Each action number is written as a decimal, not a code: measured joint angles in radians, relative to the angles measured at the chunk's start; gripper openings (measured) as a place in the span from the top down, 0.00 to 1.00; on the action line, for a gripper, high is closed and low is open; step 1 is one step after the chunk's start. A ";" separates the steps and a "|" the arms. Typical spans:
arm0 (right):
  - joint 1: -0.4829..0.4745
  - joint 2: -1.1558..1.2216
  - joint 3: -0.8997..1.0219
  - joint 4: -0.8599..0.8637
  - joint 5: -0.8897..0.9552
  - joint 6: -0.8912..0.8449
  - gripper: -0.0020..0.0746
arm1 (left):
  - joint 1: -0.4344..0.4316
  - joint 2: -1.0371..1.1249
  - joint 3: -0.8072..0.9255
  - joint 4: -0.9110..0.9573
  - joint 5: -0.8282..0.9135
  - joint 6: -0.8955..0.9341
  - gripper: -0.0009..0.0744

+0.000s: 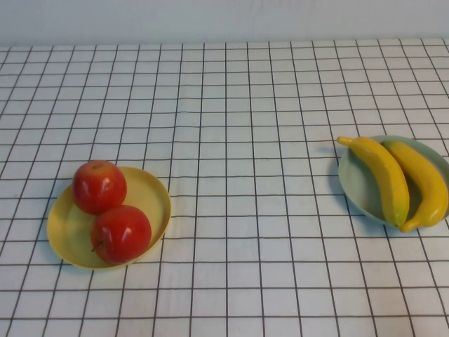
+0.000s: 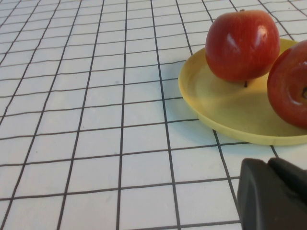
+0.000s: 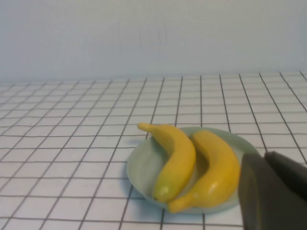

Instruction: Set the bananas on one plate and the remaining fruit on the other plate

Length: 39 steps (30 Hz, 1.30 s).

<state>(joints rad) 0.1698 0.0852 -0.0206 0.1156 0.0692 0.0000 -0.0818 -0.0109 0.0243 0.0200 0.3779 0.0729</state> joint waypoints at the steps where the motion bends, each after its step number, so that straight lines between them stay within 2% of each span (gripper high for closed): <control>1: -0.017 -0.014 0.024 0.007 -0.002 0.000 0.99 | 0.000 0.000 0.000 0.000 0.000 0.000 0.99; 7: -0.164 -0.093 0.045 0.018 0.062 0.000 0.99 | 0.000 0.000 0.000 0.000 0.000 0.000 0.99; 10: -0.187 -0.093 0.045 0.022 0.118 0.000 0.99 | 0.000 0.000 0.000 0.000 0.000 0.000 0.99; 17: -0.187 -0.093 0.048 0.131 0.318 -0.009 0.99 | 0.000 0.000 0.000 0.000 0.000 0.000 0.99; 23: -0.187 -0.093 0.047 0.202 0.339 -0.163 0.99 | 0.000 0.000 0.000 0.000 0.000 0.000 0.99; 30: -0.187 -0.093 0.047 0.219 0.341 -0.183 0.99 | 0.000 0.000 0.000 0.000 0.002 0.000 0.99; 33: -0.153 -0.093 0.047 0.221 0.341 -0.165 0.99 | 0.000 0.000 0.000 0.000 0.002 0.000 0.99; 39: -0.026 -0.093 0.047 0.225 0.341 -0.159 0.99 | 0.000 0.000 0.000 0.000 0.002 0.000 0.99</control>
<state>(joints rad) 0.1442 -0.0074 0.0266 0.3405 0.4100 -0.1592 -0.0818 -0.0109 0.0243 0.0200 0.3796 0.0729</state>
